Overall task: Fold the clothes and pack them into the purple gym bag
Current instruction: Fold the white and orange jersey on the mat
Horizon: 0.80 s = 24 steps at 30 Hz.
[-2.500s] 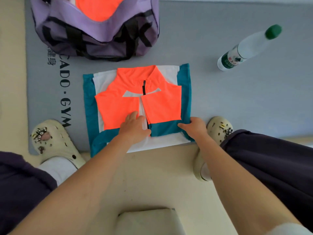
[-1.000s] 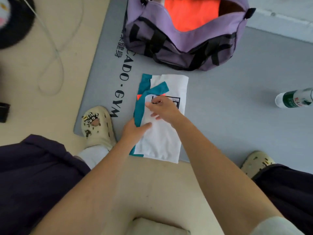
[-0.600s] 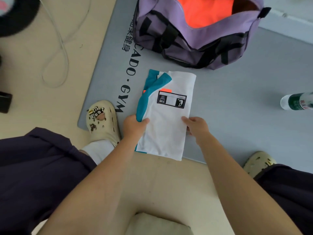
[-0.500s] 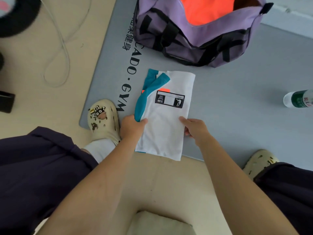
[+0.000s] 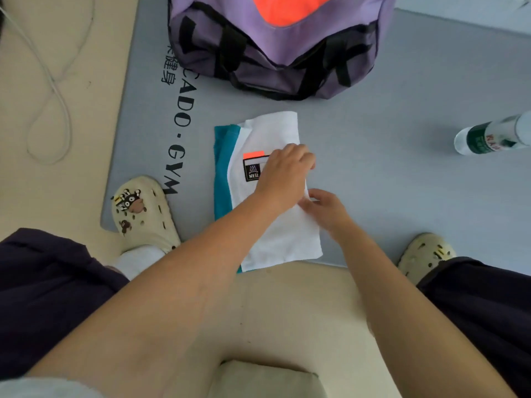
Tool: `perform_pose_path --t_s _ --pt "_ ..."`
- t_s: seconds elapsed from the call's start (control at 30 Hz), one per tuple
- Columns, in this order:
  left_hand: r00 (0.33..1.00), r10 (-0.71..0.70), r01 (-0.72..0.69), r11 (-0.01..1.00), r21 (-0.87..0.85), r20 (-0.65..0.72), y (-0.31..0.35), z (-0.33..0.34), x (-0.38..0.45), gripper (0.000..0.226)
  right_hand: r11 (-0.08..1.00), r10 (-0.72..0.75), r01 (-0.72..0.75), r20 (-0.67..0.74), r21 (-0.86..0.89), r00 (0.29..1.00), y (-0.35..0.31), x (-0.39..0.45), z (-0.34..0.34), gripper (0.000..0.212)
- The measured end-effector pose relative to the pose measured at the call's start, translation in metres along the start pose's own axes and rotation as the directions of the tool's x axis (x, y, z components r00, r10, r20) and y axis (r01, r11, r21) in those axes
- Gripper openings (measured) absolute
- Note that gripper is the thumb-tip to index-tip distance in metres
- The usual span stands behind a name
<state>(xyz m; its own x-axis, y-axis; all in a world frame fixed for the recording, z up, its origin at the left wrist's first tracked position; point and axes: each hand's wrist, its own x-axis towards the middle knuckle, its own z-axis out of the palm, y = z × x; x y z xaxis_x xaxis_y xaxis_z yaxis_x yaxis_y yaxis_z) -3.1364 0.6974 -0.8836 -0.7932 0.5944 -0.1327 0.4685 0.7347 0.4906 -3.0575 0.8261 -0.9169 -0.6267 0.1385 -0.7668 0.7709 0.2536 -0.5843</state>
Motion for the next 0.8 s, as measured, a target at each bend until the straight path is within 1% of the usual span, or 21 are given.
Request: perform_pose_path --t_s 0.03,0.07,0.1,0.13,0.17,0.2,0.23,0.3,0.33,0.37,0.4,0.43,0.5,0.53,0.6,0.63,0.73,0.77,0.8 --pt "0.99 0.069 -0.073 0.997 0.034 0.123 0.004 0.008 0.007 0.037 0.995 -0.004 0.008 0.043 -0.095 0.999 0.0 0.003 -0.009 0.02" --pt "0.961 0.119 -0.143 0.987 0.078 0.251 0.007 0.014 0.012 0.039 0.979 -0.001 0.019 0.087 -0.205 0.996 0.0 0.007 -0.018 0.023" --pt "0.922 0.152 -0.207 0.971 0.122 0.356 0.009 0.02 0.016 0.038 0.947 0.011 0.031 0.131 -0.319 0.991 -0.001 0.01 -0.028 0.022" --pt "0.892 0.173 -0.26 0.953 0.159 0.418 0.009 0.025 0.019 0.036 0.906 0.028 0.047 0.17 -0.42 0.985 -0.003 0.013 -0.038 0.019" --pt "0.875 0.182 -0.288 0.94 0.181 0.449 0.009 0.028 0.021 0.033 0.873 0.032 0.072 0.204 -0.482 0.979 -0.005 0.016 -0.047 0.018" --pt "0.869 0.175 -0.287 0.94 0.185 0.462 0.008 0.03 0.025 0.031 0.861 0.016 0.093 0.209 -0.5 0.978 -0.006 0.02 -0.057 0.022" --pt "0.87 0.146 -0.261 0.947 0.188 0.472 0.007 0.03 0.029 0.029 0.858 -0.012 0.106 0.187 -0.502 0.982 -0.007 0.024 -0.065 0.02" --pt "0.876 0.056 -0.178 0.961 0.213 0.479 0.003 0.026 0.04 0.021 0.872 -0.077 0.109 0.085 -0.477 0.993 -0.008 0.031 -0.077 0.014" --pt "0.876 0.009 -0.14 0.961 0.236 0.482 -0.001 0.022 0.046 0.014 0.885 -0.097 0.106 0.043 -0.454 0.994 -0.008 0.035 -0.081 0.016" --pt "0.865 -0.041 -0.104 0.96 0.259 0.501 -0.006 0.017 0.052 0.011 0.889 -0.103 0.106 0.031 -0.445 0.994 -0.007 0.039 -0.085 0.019" --pt "0.844 -0.087 -0.08 0.955 0.284 0.529 -0.013 0.013 0.057 0.02 0.88 -0.094 0.106 0.049 -0.463 0.994 -0.007 0.041 -0.089 0.021" --pt "0.809 -0.131 -0.061 0.951 0.303 0.573 -0.02 0.008 0.06 0.031 0.854 -0.068 0.102 0.086 -0.51 0.994 -0.007 0.042 -0.093 0.022" --pt "0.736 -0.203 -0.012 0.95 0.313 0.645 -0.035 -0.002 0.064 0.045 0.78 0.001 0.077 0.125 -0.621 0.992 -0.004 0.044 -0.1 0.023" --pt "0.704 -0.227 0.015 0.952 0.306 0.673 -0.042 -0.007 0.065 0.047 0.756 0.012 0.063 0.11 -0.652 0.994 -0.002 0.045 -0.104 0.023" --pt "0.66 -0.258 0.065 0.955 0.288 0.705 -0.056 -0.014 0.067 0.044 0.764 -0.018 0.04 0.04 -0.644 0.999 0.001 0.047 -0.11 0.025" --pt "0.664 -0.268 0.095 0.956 0.276 0.698 -0.063 -0.017 0.066 0.043 0.779 -0.036 0.031 0.004 -0.626 0.999 0.002 0.048 -0.112 0.024" --pt "0.751 -0.318 0.18 0.942 0.284 0.578 -0.077 -0.022 0.063 0.045 0.819 -0.051 0.006 -0.062 -0.574 0.997 0.006 0.046 -0.113 0.024" --pt "0.758 -0.343 0.207 0.933 0.293 0.555 -0.081 -0.023 0.063 0.049 0.825 -0.049 -0.001 -0.074 -0.565 0.996 0.008 0.045 -0.112 0.024" --pt "0.743 -0.37 0.243 0.925 0.291 0.557 -0.084 -0.024 0.062 0.053 0.829 -0.045 -0.013 -0.09 -0.559 0.995 0.009 0.044 -0.112 0.025"
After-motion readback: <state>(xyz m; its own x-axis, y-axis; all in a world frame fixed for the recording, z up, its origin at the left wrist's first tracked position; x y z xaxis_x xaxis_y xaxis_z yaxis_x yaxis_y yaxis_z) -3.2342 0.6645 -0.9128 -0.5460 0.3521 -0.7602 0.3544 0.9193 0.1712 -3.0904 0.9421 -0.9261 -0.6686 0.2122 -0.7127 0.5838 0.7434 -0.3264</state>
